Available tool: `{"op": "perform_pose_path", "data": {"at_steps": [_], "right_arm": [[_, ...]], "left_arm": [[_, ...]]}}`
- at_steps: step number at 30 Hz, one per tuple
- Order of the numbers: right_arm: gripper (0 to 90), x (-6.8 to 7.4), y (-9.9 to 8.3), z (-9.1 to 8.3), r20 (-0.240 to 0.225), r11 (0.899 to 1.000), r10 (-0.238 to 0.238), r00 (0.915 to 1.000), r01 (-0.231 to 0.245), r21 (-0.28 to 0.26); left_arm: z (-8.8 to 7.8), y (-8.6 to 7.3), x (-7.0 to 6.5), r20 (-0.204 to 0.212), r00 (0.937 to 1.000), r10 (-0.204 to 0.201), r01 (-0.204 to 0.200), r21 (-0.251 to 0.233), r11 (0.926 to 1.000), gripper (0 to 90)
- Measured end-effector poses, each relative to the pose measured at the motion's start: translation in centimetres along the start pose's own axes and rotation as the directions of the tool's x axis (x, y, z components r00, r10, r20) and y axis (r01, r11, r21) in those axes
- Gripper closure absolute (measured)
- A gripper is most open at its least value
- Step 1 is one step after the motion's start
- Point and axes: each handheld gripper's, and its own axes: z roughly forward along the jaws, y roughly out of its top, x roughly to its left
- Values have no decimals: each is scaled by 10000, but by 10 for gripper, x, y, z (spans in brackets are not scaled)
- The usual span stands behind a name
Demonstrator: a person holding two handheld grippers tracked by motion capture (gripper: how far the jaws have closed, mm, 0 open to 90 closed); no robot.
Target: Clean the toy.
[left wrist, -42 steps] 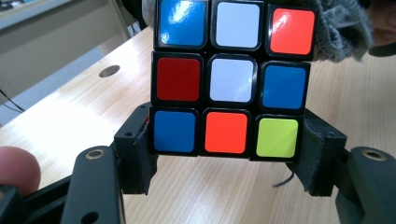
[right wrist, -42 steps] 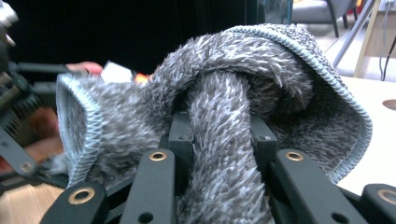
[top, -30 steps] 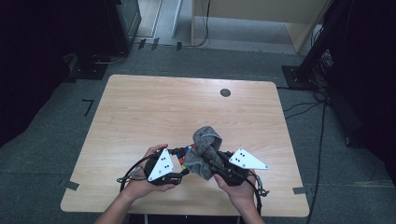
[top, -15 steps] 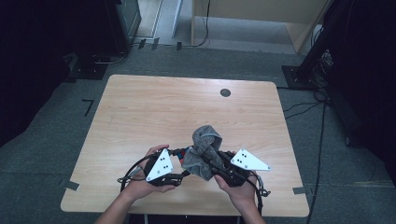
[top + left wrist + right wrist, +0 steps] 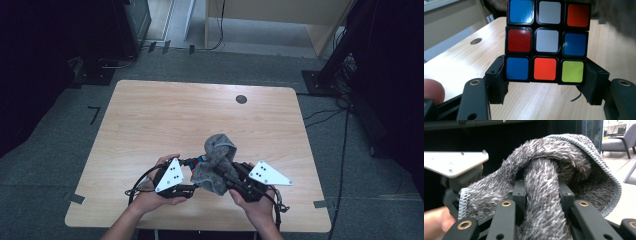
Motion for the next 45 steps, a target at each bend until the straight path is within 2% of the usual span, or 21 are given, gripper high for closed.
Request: {"op": "perform_pose_path", "data": {"at_steps": [3,5,7,9,14,19,22,23,25,26,29,31,33,35,36,37,38,40,42,43,45], "right_arm": [[677,-1,-5,3,313,9996,-177,9994,171,212],[681,-6,-7,3,1377,9952,-669,9882,563,795],[681,-8,-7,1,1950,9914,-1041,9753,861,988],[680,-3,-3,0,1828,9878,-1437,9726,1297,863],[679,25,-9,18,1108,9309,-3392,9342,3163,1827],[683,36,-25,29,630,8889,-4106,9096,3839,2499],[686,32,-23,27,1052,8508,-4923,8640,4522,2677],[685,27,-22,25,1324,8532,-4917,8606,4459,2705],[686,18,-19,22,1881,8776,-4479,8741,3896,2795],[686,14,-18,21,2148,8815,-4404,8717,3744,2876],[681,16,-17,17,1922,9025,-4042,8943,3557,2428],[679,28,-17,18,1221,8972,-4230,8979,3960,1956],[678,40,-19,24,495,8777,-4509,8912,4327,2061],[678,43,-25,30,419,8492,-4881,8718,4633,2533],[675,39,-27,30,420,8521,-4807,8759,4553,2580],[675,33,-26,28,471,8777,-4350,8992,4117,2454],[676,28,-24,27,680,8886,-4151,9073,3883,2441],[676,15,-19,22,1638,9004,-4013,9012,3555,2507],[676,4,-14,14,2625,9094,-3869,8840,3188,2670],[676,1,-13,11,2804,9196,-3691,8861,3046,2480],[675,5,-10,7,2423,9356,-3396,9088,2999,1863]], "left_arm": [[-1,1,1,-162,9999,51,-49,114,9999,344],[0,-1,4,-298,9995,-132,138,208,9997,345],[4,-1,5,-572,9983,-75,124,867,9962,345],[12,-2,3,-1112,9935,236,-36,1767,9843,344],[26,2,-8,-1263,9911,411,-32,2867,9580,345],[28,7,-17,-1279,9885,808,-372,3124,9492,346],[26,7,-15,-1217,9900,708,-306,3049,9519,347],[27,6,-15,-1217,9899,725,-314,3109,9499,346],[27,3,-13,-1182,9907,671,-277,3075,9511,346],[27,3,-12,-1151,9918,556,-184,3019,9532,346],[27,3,-11,-1201,9918,435,-66,2918,9565,346],[26,3,-11,-1179,9918,487,-126,2887,9573,346],[25,4,-12,-1098,9926,523,-204,2738,9616,346],[22,6,-13,-1074,9926,565,-274,2552,9665,346],[22,6,-13,-1123,9913,681,-362,2649,9636,347],[22,6,-13,-1109,9913,710,-387,2697,9622,347],[22,5,-13,-1104,9910,757,-425,2767,9600,347],[23,4,-12,-1074,9919,672,-357,2725,9615,347],[21,4,-10,-998,9939,475,-208,2536,9671,346],[21,5,-9,-1034,9938,399,-136,2437,9698,346],[20,5,-9,-1002,9942,403,-149,2425,9700,346]]}}
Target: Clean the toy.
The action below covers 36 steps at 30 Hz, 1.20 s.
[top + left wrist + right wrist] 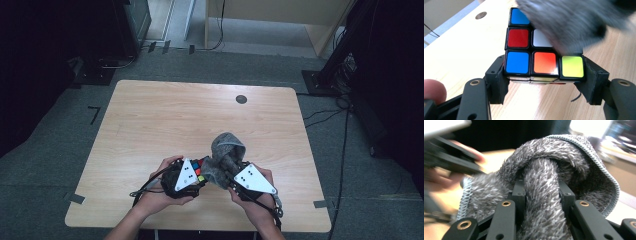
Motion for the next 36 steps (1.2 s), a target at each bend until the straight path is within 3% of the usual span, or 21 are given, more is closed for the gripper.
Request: {"op": "perform_pose_path", "data": {"at_steps": [2,4,5,6,8,9,12,14,15,17,18,19,21,23,24,26,27,29,31,34,36], "right_arm": [[672,12,4,0,-1009,9990,-201,9947,159,-419],[671,29,5,6,-1886,9976,-678,9797,639,-268],[669,37,3,9,-1843,9940,-1065,9771,1092,49],[665,40,0,11,-1716,9890,-1453,9744,1479,25],[666,32,-1,12,-1772,9962,-859,9804,875,12],[668,25,-1,11,-1557,9983,-576,9861,581,-8],[672,-1,-3,6,-160,9995,139,9998,-135,268],[672,-15,-6,1,364,9977,636,9973,-644,229],[671,-19,-6,-1,348,9955,943,9949,-944,10],[670,-21,-2,-8,-222,9812,1688,9854,-1702,-912],[669,-18,0,-8,-640,9748,1876,9802,-1938,-1105],[669,-15,1,-6,-883,9751,1801,9797,-1896,-1147],[670,-6,-1,-1,-796,9839,1542,9848,-1604,-788],[675,-6,-9,2,-821,9723,2083,9746,-2154,-909],[679,-7,-12,4,-681,9710,2241,9722,-2287,-699],[680,-8,-18,8,-195,9827,1837,9828,-1841,-214],[680,-9,-21,9,22,9860,1669,9860,-1669,-19],[679,-13,-20,9,282,9853,1703,9850,-1707,93],[675,-16,-14,3,252,9792,2003,9794,-1993,-367],[668,-12,0,-8,-471,9611,2309,9718,-2354,-1443],[667,-5,5,-9,-791,9631,2067,9752,-2170,-1592]], "left_arm": [[0,0,-2,69,9999,128,-128,-61,9999,346],[-2,0,-2,372,9991,196,-185,-312,9993,346],[-3,1,-4,385,9991,189,-172,-439,9989,346],[-3,1,-4,249,9992,299,-288,-413,9987,347],[-4,0,-2,341,9990,273,-259,-400,9989,347],[-4,-1,-2,329,9990,291,-277,-404,9988,347],[-6,-2,1,453,9989,114,-81,-714,9974,347],[-9,-2,3,546,9985,53,6,-1074,9942,347],[-11,-3,5,637,9980,20,63,-1302,9915,346],[-13,-5,7,867,9962,-46,189,-1648,9862,346],[-14,-6,7,1005,9949,-126,316,-1890,9815,346],[-16,-7,8,1151,9931,-203,451,-2168,9752,346],[-22,-7,10,1434,9890,-362,748,-2745,9587,346],[-28,-8,14,1568,9861,-546,1035,-3229,9408,346],[-31,-8,17,1683,9832,-708,1264,-3471,9293,346],[-36,-10,25,1915,9757,-1061,1731,-3781,9094,346],[-38,-10,28,1993,9729,-1170,1875,-3847,9038,346],[-38,-12,29,1748,9780,-1140,1733,-3763,9101,346],[-36,-12,29,1582,9819,-1041,1547,-3532,9227,346],[-32,-11,25,1729,9803,-958,1518,-3481,9251,346],[-32,-8,21,1835,9796,-824,1438,-3525,9247,346]]}}
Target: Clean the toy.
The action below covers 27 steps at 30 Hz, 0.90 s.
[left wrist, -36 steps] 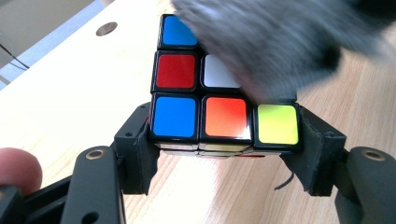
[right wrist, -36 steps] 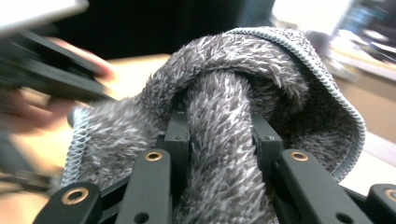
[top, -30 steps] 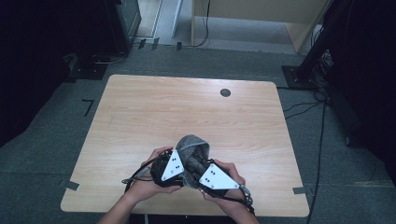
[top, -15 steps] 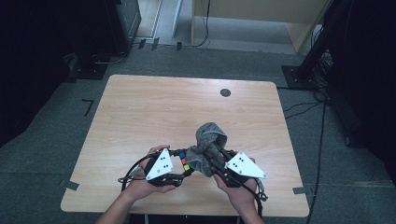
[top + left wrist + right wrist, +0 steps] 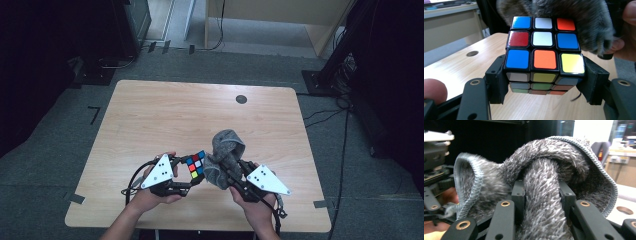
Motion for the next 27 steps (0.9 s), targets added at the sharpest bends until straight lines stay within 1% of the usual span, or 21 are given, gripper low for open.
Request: {"op": "perform_pose_path", "data": {"at_steps": [1,2,3,4,5,6,7,8,9,10,11,12,13,14,15,17,19,20,22,25,27], "right_arm": [[666,3,-1,2,-90,9999,-42,10000,43,132],[669,4,-5,4,-123,9997,95,9999,-92,231],[670,2,-8,5,-159,9986,493,9987,-490,219],[670,0,-11,7,-191,9968,722,9972,-715,363],[672,-4,-16,10,-62,9938,690,9976,-682,879],[673,-7,-20,12,174,9916,488,9987,-505,1192],[674,-10,-24,13,327,9894,522,9981,-561,1342],[674,-13,-26,13,377,9868,828,9959,-872,1365],[676,-15,-27,12,298,9852,1196,9924,-1223,1197],[677,-15,-25,11,98,9848,1462,9892,-1464,929],[678,-14,-23,10,-169,9855,1562,9876,-1547,694],[681,-11,-20,10,-380,9865,1551,9872,-1528,584],[692,-5,-18,11,-624,9910,1282,9898,-1255,456],[695,0,-18,11,-482,9937,1035,9935,-1012,473],[703,2,-19,11,-444,9937,1031,9937,-1009,490],[707,1,-22,12,-775,9905,1285,9887,-1242,584],[711,1,-25,14,-968,9904,1244,9875,-1176,728],[711,2,-26,16,-1076,9882,1341,9851,-1248,892],[710,5,-29,19,-1347,9844,1464,9800,-1309,1177],[705,8,-30,21,-1515,9825,1496,9771,-1297,1334],[698,7,-31,22,-1573,9792,1677,9732,-1460,1405]], "left_arm": [[0,1,-1,48,10000,-25,25,-46,10000,346],[-1,2,-1,12,9999,-100,100,-67,9999,346],[-2,2,0,30,9999,-167,167,-124,9998,346],[-5,3,3,70,9993,-366,368,-337,9988,346],[-9,3,6,121,9982,-593,600,-600,9964,346],[-12,4,8,170,9964,-826,838,-916,9923,346],[-15,5,11,217,9945,-1024,1043,-1186,9874,346],[-18,7,13,246,9931,-1146,1169,-1358,9838,346],[-19,7,14,250,9928,-1172,1196,-1417,9827,346],[-19,7,14,294,9922,-1210,1239,-1420,9821,346],[-19,7,14,356,9914,-1259,1297,-1420,9813,346],[-17,6,14,445,9898,-1356,1407,-1471,9791,346],[-17,6,14,489,9876,-1493,1552,-1564,9754,346],[-17,5,15,565,9842,-1678,1749,-1643,9708,345],[-18,5,17,631,9817,-1795,1877,-1681,9677,345],[-19,4,18,680,9794,-1903,1994,-1713,9648,345],[-20,4,18,642,9774,-2014,2098,-1779,9614,345],[-21,5,19,636,9758,-2090,2173,-1841,9586,344],[-22,5,20,642,9746,-2146,2231,-1906,9560,343],[-24,5,21,574,9736,-2211,2282,-2061,9516,344],[-25,6,22,337,9730,-2284,2300,-2260,9466,344]]}}
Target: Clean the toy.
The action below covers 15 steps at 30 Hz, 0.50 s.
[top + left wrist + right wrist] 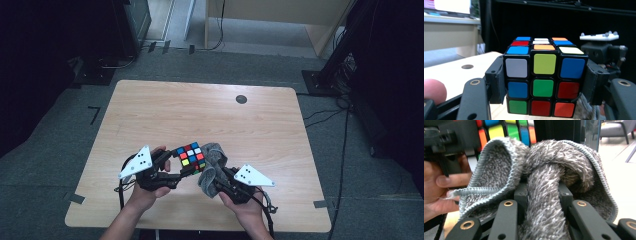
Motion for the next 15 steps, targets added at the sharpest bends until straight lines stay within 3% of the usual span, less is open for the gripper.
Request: {"op": "perform_pose_path", "data": {"at_steps": [2,4,6,8,11,13,15], "right_arm": [[696,-1,-3,2,56,9994,177,9998,-179,282],[695,-2,-9,6,38,9960,555,9985,-556,701],[693,3,-13,11,-416,9945,701,9967,-666,809],[692,15,-14,16,-991,9963,492,9939,-419,747],[689,33,-11,18,-1521,9986,-125,9883,202,496],[692,36,-11,17,-1225,9978,-402,9917,463,470],[697,27,-10,14,-711,9993,-223,9972,243,267]], "left_arm": [[-2,2,1,-231,9996,-187,180,-304,9994,345],[-5,4,2,-347,9972,-655,628,-744,9952,345],[-4,4,2,-349,9963,-791,761,-803,9939,346],[-1,2,-1,-353,9974,-630,611,-520,9968,345],[5,-2,-4,-231,9967,-778,769,-372,9963,345],[5,-2,-4,-268,9971,-718,708,-348,9969,345],[4,-2,-1,-343,9970,-687,676,-316,9972,345]]}}
